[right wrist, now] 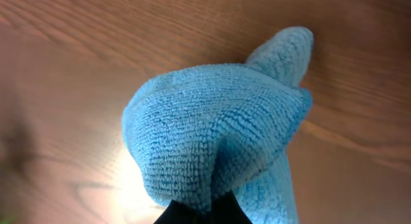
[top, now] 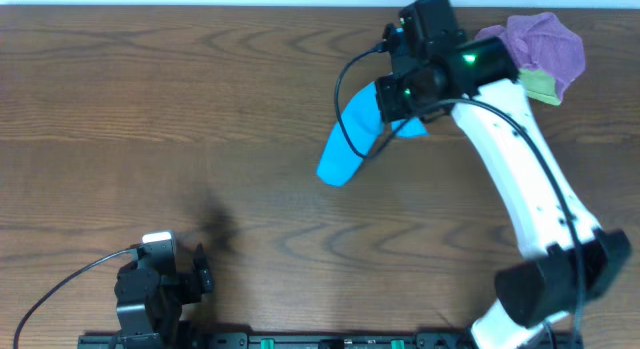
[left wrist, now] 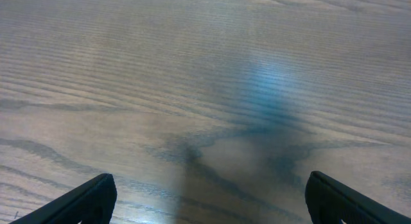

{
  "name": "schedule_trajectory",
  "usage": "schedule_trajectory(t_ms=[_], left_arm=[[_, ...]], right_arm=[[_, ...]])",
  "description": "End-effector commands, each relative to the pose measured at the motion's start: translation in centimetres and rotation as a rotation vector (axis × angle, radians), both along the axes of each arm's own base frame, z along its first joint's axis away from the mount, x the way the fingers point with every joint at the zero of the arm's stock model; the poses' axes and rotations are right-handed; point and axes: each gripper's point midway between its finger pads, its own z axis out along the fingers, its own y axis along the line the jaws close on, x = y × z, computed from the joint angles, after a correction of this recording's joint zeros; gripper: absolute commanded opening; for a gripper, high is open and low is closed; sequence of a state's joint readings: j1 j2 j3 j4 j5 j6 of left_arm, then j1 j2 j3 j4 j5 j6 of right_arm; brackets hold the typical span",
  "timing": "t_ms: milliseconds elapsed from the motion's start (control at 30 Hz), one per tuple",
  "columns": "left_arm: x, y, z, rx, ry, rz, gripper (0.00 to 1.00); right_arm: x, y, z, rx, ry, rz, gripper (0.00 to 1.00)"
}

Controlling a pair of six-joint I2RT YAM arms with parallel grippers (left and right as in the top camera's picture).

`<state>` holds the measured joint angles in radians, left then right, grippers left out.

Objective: Fold the cloth

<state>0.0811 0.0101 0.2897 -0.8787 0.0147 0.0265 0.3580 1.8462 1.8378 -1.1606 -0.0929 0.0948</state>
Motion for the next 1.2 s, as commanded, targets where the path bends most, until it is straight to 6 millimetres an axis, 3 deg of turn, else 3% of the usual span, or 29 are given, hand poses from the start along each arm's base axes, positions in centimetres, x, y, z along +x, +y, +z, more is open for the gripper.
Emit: schedule_trajectory(t_ms=[0, 333, 633, 667, 700, 733, 767, 800, 1033, 1167], left_arm=[[-0.7, 0.1, -2.1, 0.002, 0.066, 0.009, 0.95], [-0.7, 0.1, -2.1, 0.002, 0.066, 0.009, 0.95], [-0.7, 0.1, -2.1, 0.002, 0.066, 0.009, 0.95], [-0.7, 0.1, -2.1, 0.002, 0.066, 0.009, 0.95], [-0.7, 0.1, -2.1, 0.002, 0.066, 0.009, 0.95], [-0.7, 0.1, -2.1, 0.001, 0.066, 0.009, 0.95], [-0.7, 0.1, -2.1, 0.002, 0.066, 0.009, 0.95], [-0.7, 0.1, -2.1, 0.001, 0.066, 0.009, 0.95], [-0.7, 0.1, -2.1, 0.002, 0.066, 0.009, 0.95], [-0.7, 0.1, -2.1, 0.002, 0.066, 0.009, 0.95]], right_arm=[[1.4, 0.7, -2.8, -0.032, 0.025, 0.025, 0.01], [7.5, 3.6, -9.2, 0.004, -0.053, 0.08, 0.01], [13.0, 8.5, -10.5, 0.149, -0.253, 0.143, 0.01], [13.4, 9.1, -10.4, 0.159, -0.278, 0.151, 0.05], [13.7, 9.7, -10.5, 0.165, -0.296, 0.158, 0.18], [14.1, 10.4, -10.2, 0.173, -0.326, 0.165, 0.43], [14.5, 10.8, -10.2, 0.169, -0.354, 0.165, 0.85], [14.8, 11.1, -9.9, 0.162, -0.378, 0.162, 0.99], [15.5, 11.9, -8.2, 0.136, -0.459, 0.144, 0.99], [15.5, 10.4, -6.2, 0.097, -0.477, 0.083, 0.99]])
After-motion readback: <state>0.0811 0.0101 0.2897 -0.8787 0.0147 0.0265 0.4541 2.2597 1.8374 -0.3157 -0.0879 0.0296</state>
